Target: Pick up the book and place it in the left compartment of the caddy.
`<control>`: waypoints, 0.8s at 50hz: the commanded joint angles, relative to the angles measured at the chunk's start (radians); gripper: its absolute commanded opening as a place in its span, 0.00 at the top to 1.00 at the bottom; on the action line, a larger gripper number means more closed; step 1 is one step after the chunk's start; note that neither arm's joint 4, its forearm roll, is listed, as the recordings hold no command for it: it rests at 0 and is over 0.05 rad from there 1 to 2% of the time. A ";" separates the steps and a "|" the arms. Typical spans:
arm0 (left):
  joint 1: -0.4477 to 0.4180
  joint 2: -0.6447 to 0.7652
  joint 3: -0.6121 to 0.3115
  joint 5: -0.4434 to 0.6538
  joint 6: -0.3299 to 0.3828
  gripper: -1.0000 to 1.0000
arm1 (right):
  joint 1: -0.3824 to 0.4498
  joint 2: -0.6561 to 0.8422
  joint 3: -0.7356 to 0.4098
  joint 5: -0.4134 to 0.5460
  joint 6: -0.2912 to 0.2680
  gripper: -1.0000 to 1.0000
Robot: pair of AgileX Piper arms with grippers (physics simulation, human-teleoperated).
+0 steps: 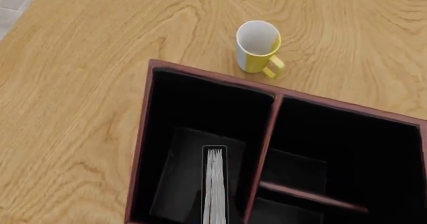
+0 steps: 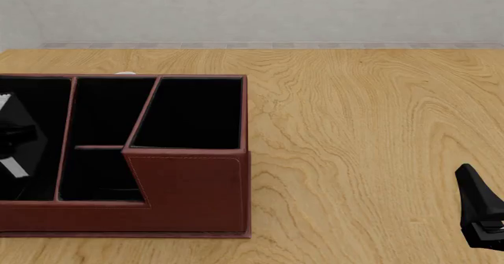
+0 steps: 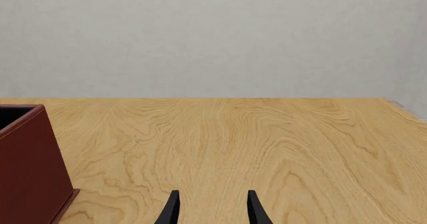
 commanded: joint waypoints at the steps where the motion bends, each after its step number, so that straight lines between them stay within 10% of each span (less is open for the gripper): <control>1: 0.011 0.036 0.025 -0.058 0.019 1.00 | 0.000 -0.003 0.001 0.002 0.000 0.00; 40: 0.040 0.123 0.079 -0.181 0.035 1.00 | 0.000 -0.003 0.001 0.002 0.000 0.00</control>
